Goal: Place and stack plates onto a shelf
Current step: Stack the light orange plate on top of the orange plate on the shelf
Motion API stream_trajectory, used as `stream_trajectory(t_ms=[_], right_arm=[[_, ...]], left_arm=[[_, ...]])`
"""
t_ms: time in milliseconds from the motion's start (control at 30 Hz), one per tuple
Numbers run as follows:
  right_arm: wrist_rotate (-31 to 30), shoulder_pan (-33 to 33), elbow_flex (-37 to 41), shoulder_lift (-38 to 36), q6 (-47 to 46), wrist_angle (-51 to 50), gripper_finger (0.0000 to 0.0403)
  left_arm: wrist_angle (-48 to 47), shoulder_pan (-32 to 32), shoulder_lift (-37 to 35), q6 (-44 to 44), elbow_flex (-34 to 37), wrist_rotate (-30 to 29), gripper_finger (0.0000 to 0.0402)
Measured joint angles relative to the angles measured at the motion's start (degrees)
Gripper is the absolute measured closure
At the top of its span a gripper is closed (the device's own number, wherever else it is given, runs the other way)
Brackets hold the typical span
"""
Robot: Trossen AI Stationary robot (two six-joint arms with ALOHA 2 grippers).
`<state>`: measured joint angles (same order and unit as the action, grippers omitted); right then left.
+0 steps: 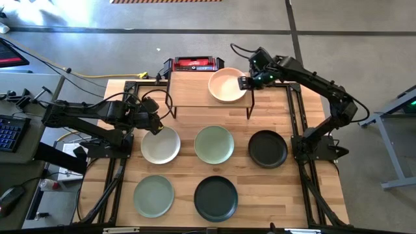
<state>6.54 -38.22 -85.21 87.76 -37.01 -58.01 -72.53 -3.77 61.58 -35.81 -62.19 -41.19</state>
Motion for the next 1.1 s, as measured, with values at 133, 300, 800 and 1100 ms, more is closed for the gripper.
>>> stream_trajectory(t_ms=[133,300,800,1100], right_arm=[[-0.03,0.22,0.02,0.01,-0.02,0.01,0.0331],[-0.91,1.61,1.67,0.01,-0.46,0.18,0.0331],[-1.97,1.86,2.89,1.51,-1.68,0.5,0.0331],[-1.4,2.38,2.86,2.99,-1.55,0.59,0.0331]], left_arm=[[0.0,0.0,0.0,0.0,0.0,0.02,0.0275],[0.0,0.0,0.0,0.0,0.0,0.02,0.0275],[-0.04,0.0,0.0,0.01,0.0,0.02,0.0275],[-0.04,0.0,0.02,0.02,0.0,0.04,0.0275]])
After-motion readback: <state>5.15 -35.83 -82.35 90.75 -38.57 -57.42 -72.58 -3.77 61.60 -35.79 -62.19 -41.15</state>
